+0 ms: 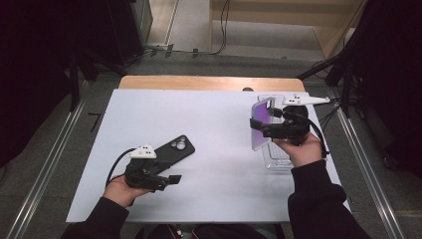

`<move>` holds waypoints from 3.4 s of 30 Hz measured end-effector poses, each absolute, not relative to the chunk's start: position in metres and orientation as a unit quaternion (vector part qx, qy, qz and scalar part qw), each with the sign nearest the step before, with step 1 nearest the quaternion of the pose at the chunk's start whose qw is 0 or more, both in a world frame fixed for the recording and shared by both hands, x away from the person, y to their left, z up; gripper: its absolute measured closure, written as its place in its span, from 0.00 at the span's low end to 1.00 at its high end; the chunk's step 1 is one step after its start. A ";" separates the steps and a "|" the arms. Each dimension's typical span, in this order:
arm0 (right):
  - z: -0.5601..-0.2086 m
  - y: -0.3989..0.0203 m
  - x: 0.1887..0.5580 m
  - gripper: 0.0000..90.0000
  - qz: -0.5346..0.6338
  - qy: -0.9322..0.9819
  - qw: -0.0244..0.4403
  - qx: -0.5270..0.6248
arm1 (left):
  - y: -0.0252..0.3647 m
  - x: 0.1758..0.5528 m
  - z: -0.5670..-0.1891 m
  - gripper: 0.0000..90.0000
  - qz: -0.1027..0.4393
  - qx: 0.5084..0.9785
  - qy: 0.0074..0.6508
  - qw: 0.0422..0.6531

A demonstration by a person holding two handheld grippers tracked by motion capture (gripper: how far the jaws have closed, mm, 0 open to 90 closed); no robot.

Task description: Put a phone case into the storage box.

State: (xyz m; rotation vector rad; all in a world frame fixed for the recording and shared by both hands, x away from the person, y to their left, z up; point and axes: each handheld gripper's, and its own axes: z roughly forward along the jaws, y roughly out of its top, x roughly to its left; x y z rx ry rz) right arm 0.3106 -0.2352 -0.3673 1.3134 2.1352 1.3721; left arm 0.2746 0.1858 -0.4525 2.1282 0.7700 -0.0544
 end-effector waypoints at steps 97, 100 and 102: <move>-0.457 -0.265 0.482 0.16 0.344 0.646 0.259 0.630 | 0.182 0.278 -0.456 0.35 -0.030 0.850 0.309 0.426; -0.457 -0.263 0.482 0.15 0.346 0.643 0.260 0.632 | 0.182 0.278 -0.456 0.35 -0.030 0.850 0.310 0.426; -0.456 -0.264 0.482 0.14 0.352 0.643 0.264 0.626 | 0.182 0.278 -0.456 0.35 -0.031 0.849 0.309 0.427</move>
